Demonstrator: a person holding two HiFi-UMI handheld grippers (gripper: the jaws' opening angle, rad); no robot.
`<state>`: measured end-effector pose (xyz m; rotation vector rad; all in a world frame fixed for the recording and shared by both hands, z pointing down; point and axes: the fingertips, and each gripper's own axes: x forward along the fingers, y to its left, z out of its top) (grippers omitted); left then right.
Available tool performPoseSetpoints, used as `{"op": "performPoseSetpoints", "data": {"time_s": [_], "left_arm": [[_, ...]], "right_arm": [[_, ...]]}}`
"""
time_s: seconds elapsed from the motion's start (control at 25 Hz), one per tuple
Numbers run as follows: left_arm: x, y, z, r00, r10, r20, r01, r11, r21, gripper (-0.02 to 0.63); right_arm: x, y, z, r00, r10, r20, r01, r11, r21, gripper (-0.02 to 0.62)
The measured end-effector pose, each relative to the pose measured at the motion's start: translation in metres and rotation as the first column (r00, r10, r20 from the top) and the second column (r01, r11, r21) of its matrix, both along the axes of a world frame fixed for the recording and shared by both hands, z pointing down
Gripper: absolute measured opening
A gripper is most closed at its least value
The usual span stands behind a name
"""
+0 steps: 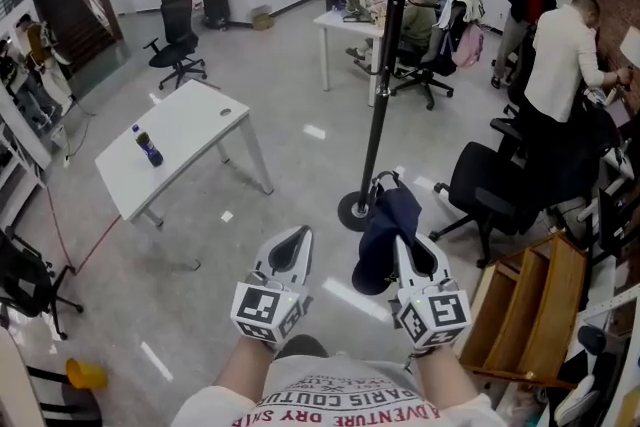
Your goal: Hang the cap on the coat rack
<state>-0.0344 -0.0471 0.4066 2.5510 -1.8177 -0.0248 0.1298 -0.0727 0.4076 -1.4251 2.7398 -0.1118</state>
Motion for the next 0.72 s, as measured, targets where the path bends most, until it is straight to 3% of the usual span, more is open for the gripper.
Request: {"op": "performPoseSetpoints", "data": {"time_s": [0.28,0.48,0.72], "left_arm": [[-0.011,-0.079,0.011,0.997,0.081,-0.011,-0.081,0.997,-0.006,0.005],[-0.021,-0.155,-0.004,0.984,0.18,-0.004,-0.18,0.983,0.03,0.005],[-0.08,-0.236,-0.033,0.973,0.23,0.014,-0.23,0.971,0.071,0.005]], "right_arm": [[-0.01,-0.068,-0.002,0.997,0.075,-0.017,-0.075,0.997,0.017,0.04],[-0.018,-0.126,-0.021,0.983,0.181,-0.018,-0.18,0.981,0.073,0.04],[-0.068,-0.195,-0.049,0.966,0.256,-0.042,-0.249,0.96,0.128,0.04]]}}
